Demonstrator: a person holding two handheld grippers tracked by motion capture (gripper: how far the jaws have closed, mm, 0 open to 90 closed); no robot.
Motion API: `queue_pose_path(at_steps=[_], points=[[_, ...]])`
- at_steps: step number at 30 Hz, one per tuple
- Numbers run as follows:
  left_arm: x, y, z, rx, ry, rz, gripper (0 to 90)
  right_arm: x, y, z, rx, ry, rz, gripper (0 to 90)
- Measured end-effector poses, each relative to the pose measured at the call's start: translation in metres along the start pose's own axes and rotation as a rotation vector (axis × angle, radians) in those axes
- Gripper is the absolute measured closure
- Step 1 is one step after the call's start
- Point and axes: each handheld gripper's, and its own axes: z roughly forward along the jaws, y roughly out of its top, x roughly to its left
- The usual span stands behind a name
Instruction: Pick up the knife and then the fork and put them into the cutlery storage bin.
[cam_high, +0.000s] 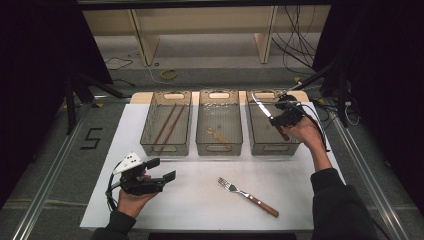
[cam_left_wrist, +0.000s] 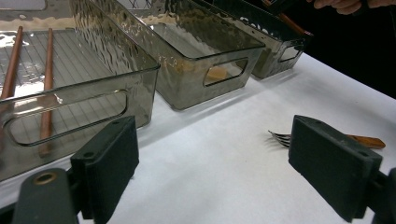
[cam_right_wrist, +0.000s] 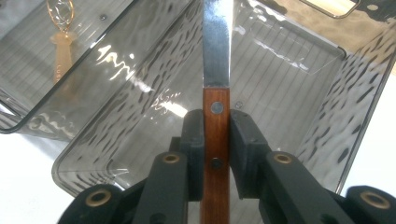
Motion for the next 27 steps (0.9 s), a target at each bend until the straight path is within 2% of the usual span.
queue_pose_path(at_steps=[13,23,27], points=[[0.000,0.000,-0.001,-0.001,0.000,0.000,15.8,-0.001,-0.001,0.010,0.026,-0.014,0.018,77.4],[0.001,0.000,-0.001,0.000,0.001,-0.001,15.8,-0.002,-0.007,0.022,0.053,-0.005,0.034,77.1],[0.000,0.000,-0.001,-0.001,0.000,-0.001,15.7,-0.002,-0.008,0.026,0.084,-0.005,0.033,76.4]])
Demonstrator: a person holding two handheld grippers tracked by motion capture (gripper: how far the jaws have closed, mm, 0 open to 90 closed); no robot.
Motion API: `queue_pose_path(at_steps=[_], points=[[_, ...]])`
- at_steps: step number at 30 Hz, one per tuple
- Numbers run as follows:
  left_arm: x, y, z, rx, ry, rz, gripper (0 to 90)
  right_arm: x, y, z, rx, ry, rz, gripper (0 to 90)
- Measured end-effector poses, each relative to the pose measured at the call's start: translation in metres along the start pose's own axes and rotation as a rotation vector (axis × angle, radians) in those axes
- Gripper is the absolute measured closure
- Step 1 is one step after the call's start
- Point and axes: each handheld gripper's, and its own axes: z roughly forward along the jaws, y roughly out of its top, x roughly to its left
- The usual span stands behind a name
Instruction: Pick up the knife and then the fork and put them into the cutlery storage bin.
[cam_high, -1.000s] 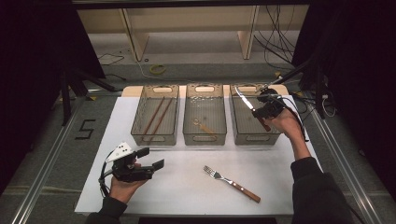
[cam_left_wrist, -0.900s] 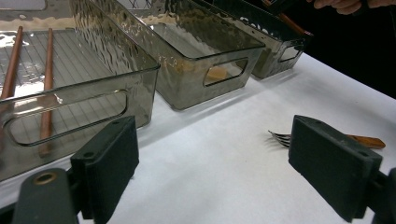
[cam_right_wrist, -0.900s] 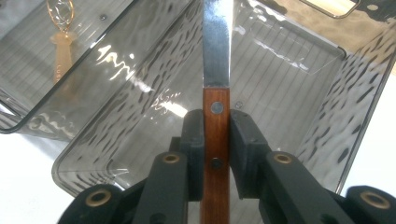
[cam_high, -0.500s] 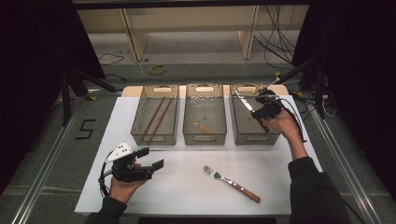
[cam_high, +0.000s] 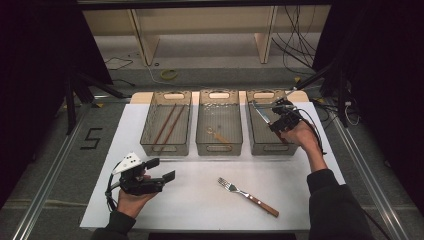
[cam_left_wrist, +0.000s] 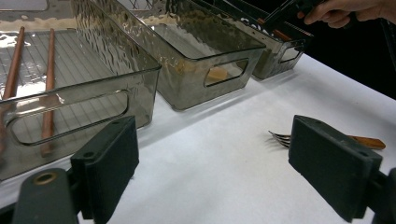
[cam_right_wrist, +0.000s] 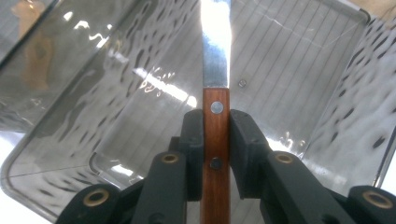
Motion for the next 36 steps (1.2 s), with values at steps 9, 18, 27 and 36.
queue_pose_path(at_steps=[9,18,27,36], points=[[0.000,0.000,0.000,0.000,0.000,0.000,15.7,0.002,-0.001,-0.003,-0.004,0.035,-0.009,59.0],[0.000,0.000,0.000,0.000,0.001,0.000,15.7,0.008,-0.004,-0.017,-0.067,0.053,-0.027,48.4],[0.000,0.000,0.000,-0.001,0.002,0.000,15.7,0.020,-0.012,-0.034,-0.132,0.077,-0.054,40.2],[-0.001,0.000,0.000,-0.001,0.002,0.000,15.8,0.042,-0.026,-0.054,-0.185,0.122,-0.099,36.6]])
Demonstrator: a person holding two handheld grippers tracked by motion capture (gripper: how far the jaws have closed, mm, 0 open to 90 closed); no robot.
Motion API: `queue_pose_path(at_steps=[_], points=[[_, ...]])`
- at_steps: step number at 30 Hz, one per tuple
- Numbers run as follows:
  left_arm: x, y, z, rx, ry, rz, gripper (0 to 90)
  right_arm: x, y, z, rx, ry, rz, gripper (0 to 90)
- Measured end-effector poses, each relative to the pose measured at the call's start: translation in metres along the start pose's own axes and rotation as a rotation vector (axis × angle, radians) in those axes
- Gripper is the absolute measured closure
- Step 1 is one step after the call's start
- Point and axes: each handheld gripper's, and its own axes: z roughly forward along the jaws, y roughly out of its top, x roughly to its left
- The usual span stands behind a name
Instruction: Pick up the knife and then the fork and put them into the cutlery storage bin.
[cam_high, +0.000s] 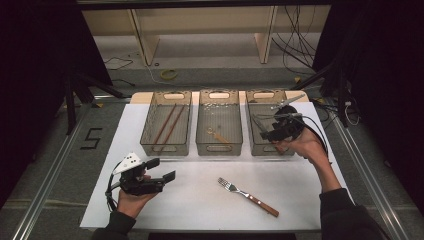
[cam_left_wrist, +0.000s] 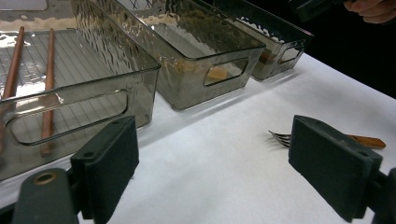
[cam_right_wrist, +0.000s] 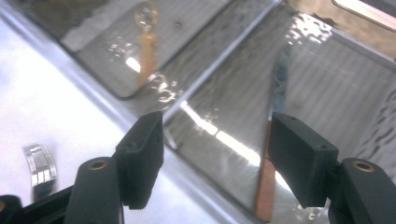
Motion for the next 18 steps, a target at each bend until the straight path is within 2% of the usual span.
queue_pose_path(at_steps=[7,13,18], points=[[0.000,0.000,0.000,0.000,0.000,0.001,15.7,0.019,-0.008,-0.011,-0.036,0.033,-0.032,35.2],[0.000,0.000,0.000,0.000,0.000,0.001,15.7,0.032,-0.016,-0.015,-0.035,0.053,-0.064,34.4],[0.000,0.000,0.000,-0.001,0.000,0.000,15.8,0.039,-0.021,-0.014,-0.036,0.062,-0.065,33.9]])
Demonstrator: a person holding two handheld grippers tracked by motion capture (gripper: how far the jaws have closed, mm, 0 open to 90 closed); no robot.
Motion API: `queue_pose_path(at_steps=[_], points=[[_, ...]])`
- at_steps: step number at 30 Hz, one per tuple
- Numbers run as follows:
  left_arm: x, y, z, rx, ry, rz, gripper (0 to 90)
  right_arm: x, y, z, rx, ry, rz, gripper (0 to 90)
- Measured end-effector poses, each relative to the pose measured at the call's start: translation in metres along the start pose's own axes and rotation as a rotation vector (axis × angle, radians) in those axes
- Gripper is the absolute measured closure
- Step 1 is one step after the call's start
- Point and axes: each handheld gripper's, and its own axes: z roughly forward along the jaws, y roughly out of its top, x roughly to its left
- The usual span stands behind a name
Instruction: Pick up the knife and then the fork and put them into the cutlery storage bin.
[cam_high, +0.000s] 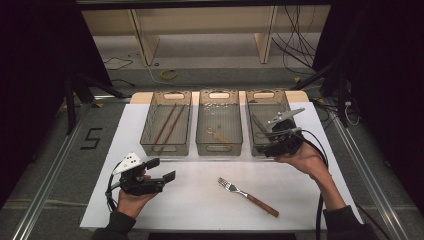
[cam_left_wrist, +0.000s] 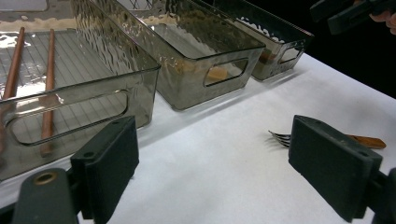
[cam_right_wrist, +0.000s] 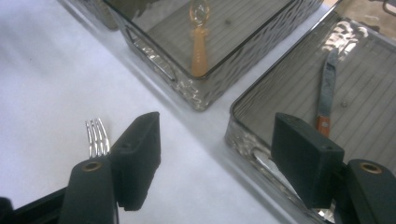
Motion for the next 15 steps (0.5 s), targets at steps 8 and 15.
queue_pose_path(at_steps=[8,15], points=[[0.000,0.000,0.000,-0.004,0.002,-0.001,15.7,0.012,-0.010,0.003,0.004,0.023,-0.009,32.1],[-0.001,0.000,0.000,-0.004,0.001,0.001,15.7,0.026,-0.015,0.007,0.017,0.053,-0.037,31.4]])
